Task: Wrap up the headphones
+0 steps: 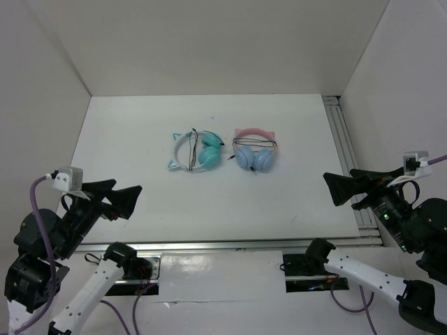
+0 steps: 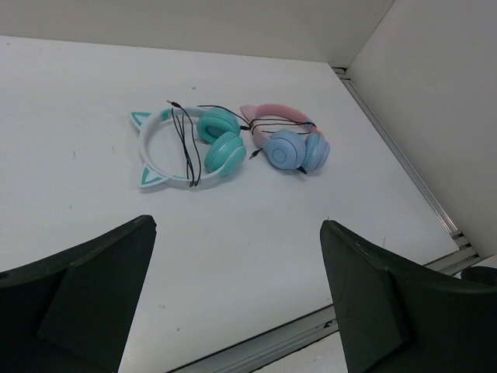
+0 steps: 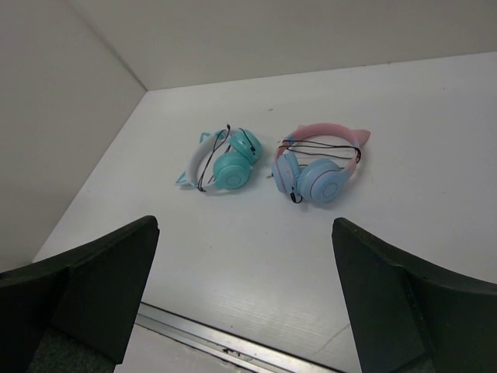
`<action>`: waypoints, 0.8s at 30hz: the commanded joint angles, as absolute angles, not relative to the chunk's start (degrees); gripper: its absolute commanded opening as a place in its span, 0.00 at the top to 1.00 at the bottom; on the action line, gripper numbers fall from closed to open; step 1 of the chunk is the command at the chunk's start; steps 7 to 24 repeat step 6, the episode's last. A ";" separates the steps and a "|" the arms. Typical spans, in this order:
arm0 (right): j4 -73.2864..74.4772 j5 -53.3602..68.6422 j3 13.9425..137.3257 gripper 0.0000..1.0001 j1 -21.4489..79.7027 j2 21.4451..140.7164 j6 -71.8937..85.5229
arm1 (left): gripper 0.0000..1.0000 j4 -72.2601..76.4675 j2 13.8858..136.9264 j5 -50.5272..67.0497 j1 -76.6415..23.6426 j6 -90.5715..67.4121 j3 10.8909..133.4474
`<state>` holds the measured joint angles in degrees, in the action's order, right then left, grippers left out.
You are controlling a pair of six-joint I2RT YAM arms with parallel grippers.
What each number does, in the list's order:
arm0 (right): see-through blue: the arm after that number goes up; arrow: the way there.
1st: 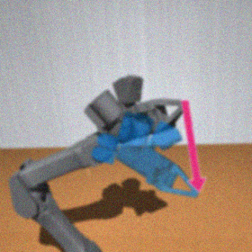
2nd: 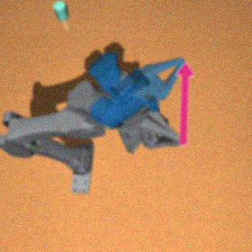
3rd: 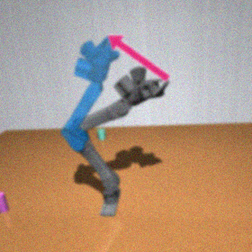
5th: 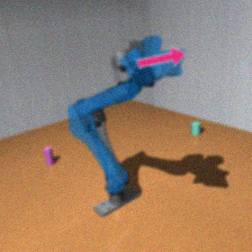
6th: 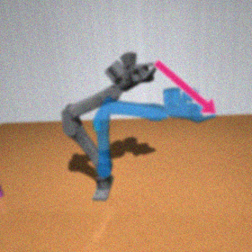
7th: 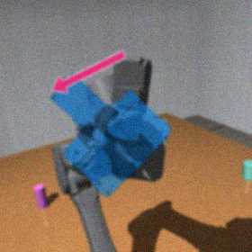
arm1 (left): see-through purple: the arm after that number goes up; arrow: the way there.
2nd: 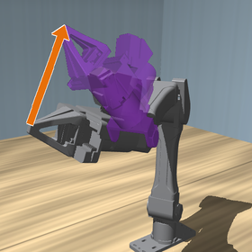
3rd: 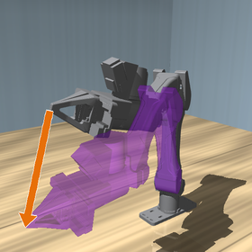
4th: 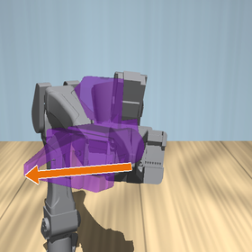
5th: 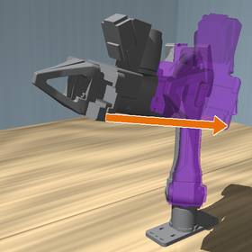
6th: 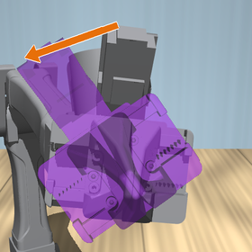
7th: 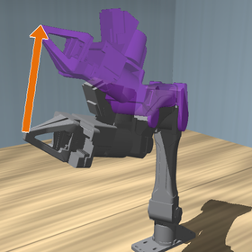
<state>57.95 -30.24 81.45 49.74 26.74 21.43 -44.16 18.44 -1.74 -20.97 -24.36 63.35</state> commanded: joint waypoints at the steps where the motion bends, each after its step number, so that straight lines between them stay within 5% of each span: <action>1: 58.80 -31.11 82.53 0.00 50.10 26.89 21.80 | 0.00 -42.28 19.77 -2.29 -20.92 -24.43 63.02; 24: 58.80 -31.64 82.53 0.00 50.10 26.89 21.80 | 0.00 -41.13 19.78 -2.29 -20.92 -24.43 61.79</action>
